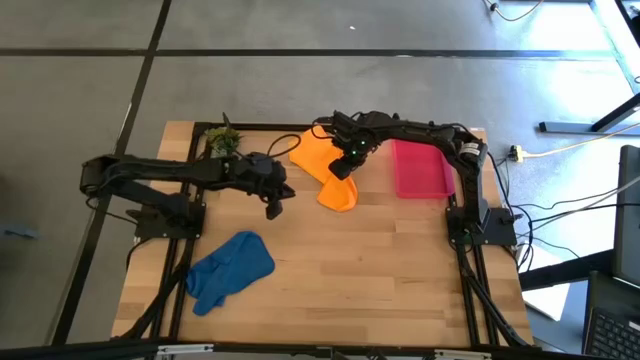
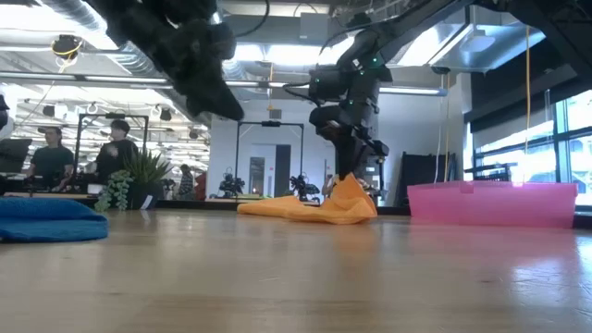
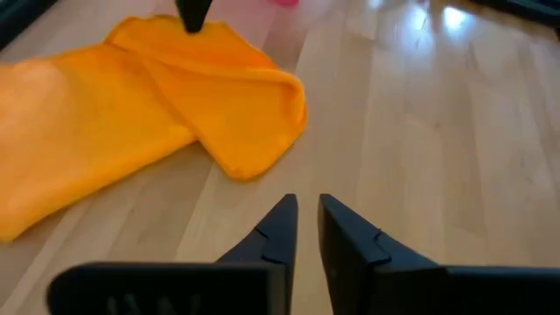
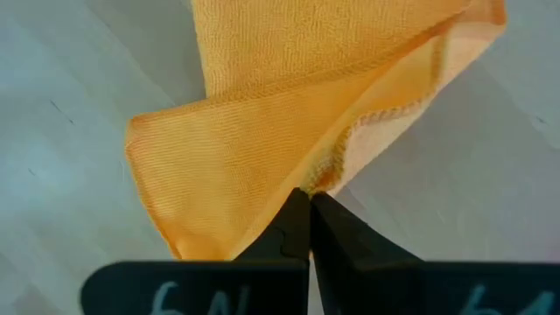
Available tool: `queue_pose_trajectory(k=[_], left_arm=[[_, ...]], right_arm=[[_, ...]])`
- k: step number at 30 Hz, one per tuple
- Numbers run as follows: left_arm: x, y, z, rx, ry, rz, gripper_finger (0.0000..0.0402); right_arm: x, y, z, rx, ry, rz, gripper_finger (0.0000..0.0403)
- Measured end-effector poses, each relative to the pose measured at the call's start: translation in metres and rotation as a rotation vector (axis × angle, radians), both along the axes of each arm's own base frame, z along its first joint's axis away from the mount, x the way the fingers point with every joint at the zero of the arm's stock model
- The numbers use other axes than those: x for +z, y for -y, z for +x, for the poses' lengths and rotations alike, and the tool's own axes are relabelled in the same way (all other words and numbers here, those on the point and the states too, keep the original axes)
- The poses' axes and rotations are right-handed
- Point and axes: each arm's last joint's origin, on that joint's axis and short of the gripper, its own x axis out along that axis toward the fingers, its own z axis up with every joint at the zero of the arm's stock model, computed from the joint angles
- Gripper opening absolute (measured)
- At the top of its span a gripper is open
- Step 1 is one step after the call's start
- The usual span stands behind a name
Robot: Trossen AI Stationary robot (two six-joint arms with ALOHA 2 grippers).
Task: Roll microfiber towels into tight, uniform cylinder then place into a basket
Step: Fold the orange microfiber towel
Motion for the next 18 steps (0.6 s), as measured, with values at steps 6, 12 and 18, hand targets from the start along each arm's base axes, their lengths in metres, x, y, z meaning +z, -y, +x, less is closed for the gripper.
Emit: queue_pose_trajectory(k=[6,12,18], left_arm=[[-0.026,-0.004,0.016,0.005,-0.079,0.0,0.009],[-0.057,-0.009,0.04,-0.098,-0.091,0.127,0.0096],[-0.087,-0.014,0.063,-0.163,-0.034,0.233,0.0097]], right_arm=[[0.008,0.001,0.001,-0.001,-0.002,0.004,0.0004],[0.013,0.0,0.002,0.007,0.014,0.025,0.0004],[0.012,0.0,0.0,0.008,-0.002,0.034,0.0004]])
